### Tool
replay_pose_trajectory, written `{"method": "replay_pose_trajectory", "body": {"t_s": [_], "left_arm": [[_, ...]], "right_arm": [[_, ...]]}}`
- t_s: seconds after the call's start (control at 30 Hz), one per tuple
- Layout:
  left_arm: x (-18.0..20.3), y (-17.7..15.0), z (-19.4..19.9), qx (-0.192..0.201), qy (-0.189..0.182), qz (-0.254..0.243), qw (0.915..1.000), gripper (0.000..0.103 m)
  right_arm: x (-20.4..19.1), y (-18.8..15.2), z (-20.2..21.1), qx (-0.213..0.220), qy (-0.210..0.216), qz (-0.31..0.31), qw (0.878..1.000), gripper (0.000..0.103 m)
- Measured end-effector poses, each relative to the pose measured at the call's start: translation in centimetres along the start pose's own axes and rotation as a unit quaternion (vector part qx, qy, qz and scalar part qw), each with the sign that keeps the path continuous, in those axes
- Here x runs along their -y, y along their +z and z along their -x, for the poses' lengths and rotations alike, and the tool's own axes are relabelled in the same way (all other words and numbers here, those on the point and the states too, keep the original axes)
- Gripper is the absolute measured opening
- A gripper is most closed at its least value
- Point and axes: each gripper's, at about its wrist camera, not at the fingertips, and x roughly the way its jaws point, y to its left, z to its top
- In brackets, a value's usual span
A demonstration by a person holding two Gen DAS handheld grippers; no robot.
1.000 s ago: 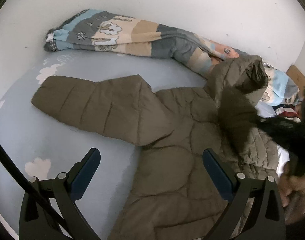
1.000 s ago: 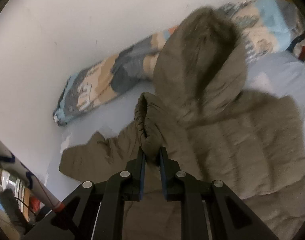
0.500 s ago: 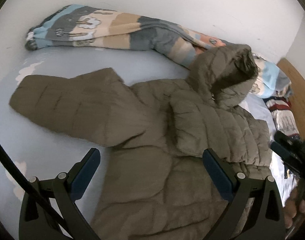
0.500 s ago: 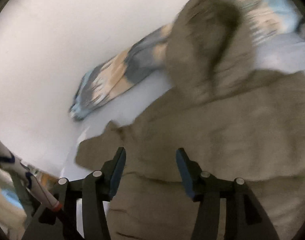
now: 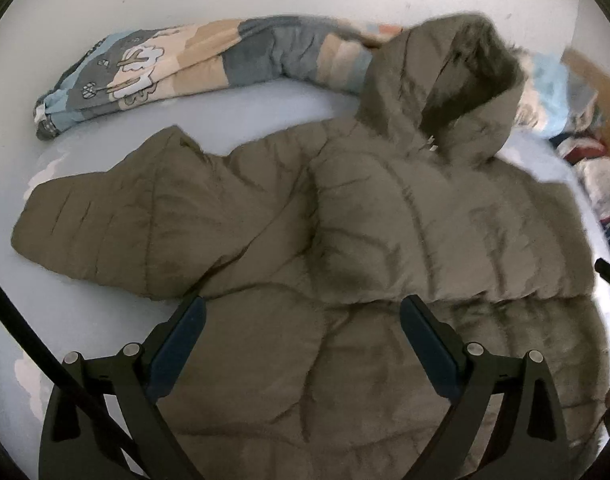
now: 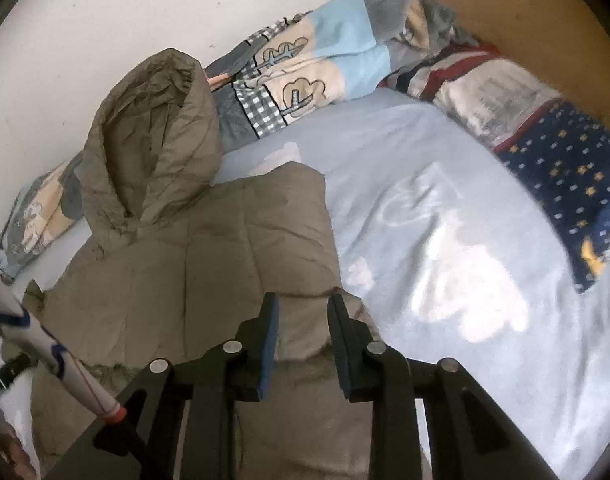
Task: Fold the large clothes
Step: 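Withdraw the right gripper and move the left gripper toward the other sleeve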
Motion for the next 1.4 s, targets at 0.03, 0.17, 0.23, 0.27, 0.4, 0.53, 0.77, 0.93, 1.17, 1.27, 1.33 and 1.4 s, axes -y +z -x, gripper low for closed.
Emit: {"method": "replay_pose_trajectory", "body": {"t_s": [0.03,0.17,0.23,0.27,0.4,0.53,0.77,0.93,1.17,1.27,1.33,1.4], "left_arm": [[-0.1,-0.1,-0.5,-0.008,0.004,0.0,1.0,0.097],[-0.4,-0.7,-2.3,-0.045,0.005,0.001,0.999,0.097],[-0.4,-0.8,-2.2,-0.047,0.003,0.0,0.9989,0.097],[-0.4,-0.7,-1.9,-0.043,0.002,-0.001,0.9991,0.097],[0.0,-0.2,0.6,-0.009,-0.011,-0.009,0.9999,0.097],[0.7,-0.3,1.8,0.002,-0.024,-0.024,0.9994,0.097],[0.6,-1.2,1.0,-0.01,-0.012,-0.033,0.9993,0.097],[0.5,-1.5,0.3,-0.015,0.008,-0.046,0.9988,0.097],[-1.5,-0.9,0.2,-0.011,0.022,-0.034,0.9991,0.097],[-3.3,-0.4,0.4,-0.009,0.022,-0.012,0.9996,0.097],[-4.9,0.1,0.6,-0.008,0.023,0.004,0.9997,0.097],[-6.4,0.4,0.8,-0.007,0.025,0.021,0.9994,0.097]], "right_arm": [[0.1,-0.2,-0.5,-0.006,-0.003,0.011,1.0,0.027],[-0.9,-2.2,-3.8,-0.056,-0.009,0.041,0.998,0.028],[-0.8,-2.6,-4.0,-0.066,-0.014,0.045,0.997,0.028],[-1.1,-2.4,-3.7,-0.067,-0.019,0.047,0.996,0.028],[-2.5,-2.0,-0.7,-0.039,-0.001,0.035,0.999,0.028],[-5.8,-2.8,1.5,-0.027,0.032,0.06,0.997,0.042],[-10.8,-5.1,2.9,-0.052,0.077,0.101,0.991,0.048],[-11.5,-5.8,2.0,-0.071,0.061,0.108,0.99,0.054],[-10.5,-6.3,1.3,-0.094,0.051,0.098,0.989,0.055],[-10.7,-6.3,1.6,-0.088,0.053,0.108,0.989,0.055],[-10.9,-6.2,1.8,-0.085,0.056,0.113,0.988,0.055],[-11.1,-6.2,1.9,-0.086,0.059,0.114,0.988,0.055]]}}
